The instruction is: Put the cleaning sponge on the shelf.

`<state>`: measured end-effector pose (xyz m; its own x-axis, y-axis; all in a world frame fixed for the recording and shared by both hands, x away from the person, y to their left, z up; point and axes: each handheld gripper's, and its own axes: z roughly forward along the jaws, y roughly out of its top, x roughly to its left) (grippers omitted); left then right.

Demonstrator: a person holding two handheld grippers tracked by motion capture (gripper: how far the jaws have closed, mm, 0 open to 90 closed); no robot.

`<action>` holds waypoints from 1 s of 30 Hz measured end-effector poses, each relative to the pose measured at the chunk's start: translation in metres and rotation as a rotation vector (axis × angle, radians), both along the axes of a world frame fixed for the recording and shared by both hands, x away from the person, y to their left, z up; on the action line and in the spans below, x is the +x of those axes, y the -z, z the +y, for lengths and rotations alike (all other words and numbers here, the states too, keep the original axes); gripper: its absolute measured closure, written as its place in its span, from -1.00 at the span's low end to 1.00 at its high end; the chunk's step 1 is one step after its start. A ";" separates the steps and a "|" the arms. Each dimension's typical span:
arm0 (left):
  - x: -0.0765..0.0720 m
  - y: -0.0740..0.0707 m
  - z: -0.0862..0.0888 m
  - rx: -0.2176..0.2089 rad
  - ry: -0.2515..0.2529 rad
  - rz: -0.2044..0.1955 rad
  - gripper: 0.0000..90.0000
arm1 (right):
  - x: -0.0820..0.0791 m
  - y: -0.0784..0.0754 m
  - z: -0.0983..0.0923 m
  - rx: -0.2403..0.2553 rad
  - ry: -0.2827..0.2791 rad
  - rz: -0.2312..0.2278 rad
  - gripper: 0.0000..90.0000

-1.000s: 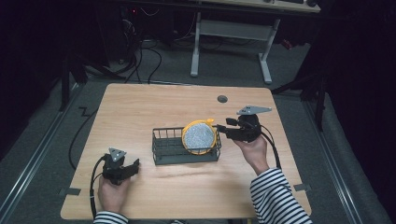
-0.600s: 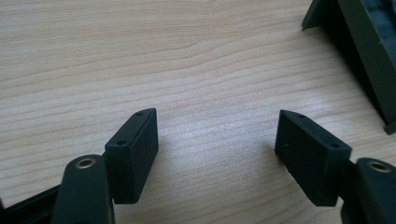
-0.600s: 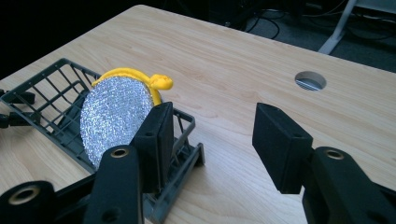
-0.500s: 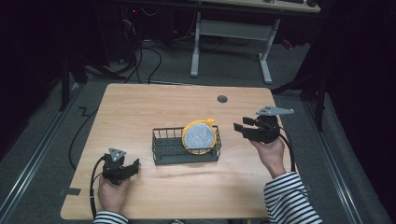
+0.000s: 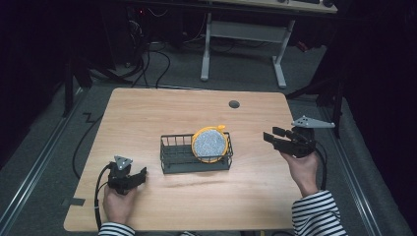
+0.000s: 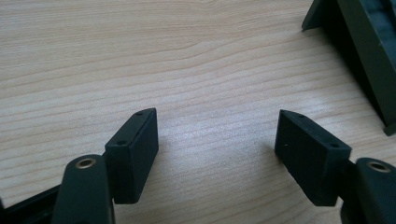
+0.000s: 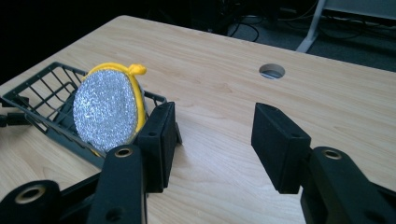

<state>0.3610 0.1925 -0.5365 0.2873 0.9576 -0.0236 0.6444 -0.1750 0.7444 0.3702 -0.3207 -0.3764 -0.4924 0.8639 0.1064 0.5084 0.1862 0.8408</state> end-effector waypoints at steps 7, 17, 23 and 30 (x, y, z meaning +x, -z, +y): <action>0.000 0.000 0.000 0.001 0.001 0.000 -0.31 | -0.014 0.013 -0.019 0.027 0.041 0.014 0.12; 0.000 0.000 0.000 0.001 -0.001 0.000 -0.31 | -0.029 0.037 -0.037 0.062 0.086 0.045 0.12; 0.000 0.000 -0.001 0.003 -0.001 -0.001 -0.31 | -0.038 0.052 -0.043 0.088 0.107 0.055 0.12; 0.000 0.000 0.000 0.001 -0.001 0.000 -0.31 | -0.044 0.070 -0.047 0.086 0.125 0.056 0.15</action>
<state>0.3611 0.1921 -0.5365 0.2862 0.9579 -0.0220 0.6442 -0.1754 0.7445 0.3264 -0.3676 -0.4465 -0.3729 0.9046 0.2066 0.5693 0.0473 0.8208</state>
